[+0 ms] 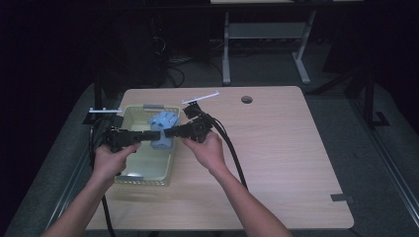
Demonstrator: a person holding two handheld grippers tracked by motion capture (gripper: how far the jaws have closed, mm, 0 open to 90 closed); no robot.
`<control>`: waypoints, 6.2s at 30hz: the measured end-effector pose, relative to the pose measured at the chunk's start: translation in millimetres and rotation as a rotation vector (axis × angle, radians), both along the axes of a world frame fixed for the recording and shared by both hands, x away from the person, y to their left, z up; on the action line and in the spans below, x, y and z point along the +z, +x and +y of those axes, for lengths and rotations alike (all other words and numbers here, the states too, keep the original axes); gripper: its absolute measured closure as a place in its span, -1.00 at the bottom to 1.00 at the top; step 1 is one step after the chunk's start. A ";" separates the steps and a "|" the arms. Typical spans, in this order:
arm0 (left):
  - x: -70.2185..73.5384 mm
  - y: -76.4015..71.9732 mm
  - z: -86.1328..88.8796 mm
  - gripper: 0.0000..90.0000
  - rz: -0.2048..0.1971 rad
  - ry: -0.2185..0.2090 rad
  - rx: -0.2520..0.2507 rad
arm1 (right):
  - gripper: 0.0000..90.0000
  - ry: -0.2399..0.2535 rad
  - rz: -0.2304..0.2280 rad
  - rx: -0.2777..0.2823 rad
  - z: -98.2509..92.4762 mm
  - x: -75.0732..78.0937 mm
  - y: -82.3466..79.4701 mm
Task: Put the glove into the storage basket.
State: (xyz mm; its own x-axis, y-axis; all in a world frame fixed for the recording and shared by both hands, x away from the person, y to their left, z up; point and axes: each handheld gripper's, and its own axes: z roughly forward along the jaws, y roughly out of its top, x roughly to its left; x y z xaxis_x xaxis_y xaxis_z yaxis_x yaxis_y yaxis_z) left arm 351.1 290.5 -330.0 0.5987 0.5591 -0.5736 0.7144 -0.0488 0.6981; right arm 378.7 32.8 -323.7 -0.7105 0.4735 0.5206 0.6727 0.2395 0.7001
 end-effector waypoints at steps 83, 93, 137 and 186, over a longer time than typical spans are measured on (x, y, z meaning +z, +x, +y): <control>-69.5 14.2 54.5 0.72 0.205 0.315 0.074 | 0.72 -0.158 0.133 0.045 94.4 -89.7 20.0; -77.8 15.0 46.7 0.72 0.225 0.497 0.076 | 0.71 -0.175 0.125 0.044 89.5 -85.7 20.2; -63.5 31.6 36.3 0.48 0.197 0.606 0.100 | 0.56 -0.075 0.080 0.043 51.1 -62.9 15.4; -19.3 18.6 34.1 -0.02 0.034 0.191 0.138 | 0.14 0.073 0.099 -0.009 -15.9 -51.9 24.2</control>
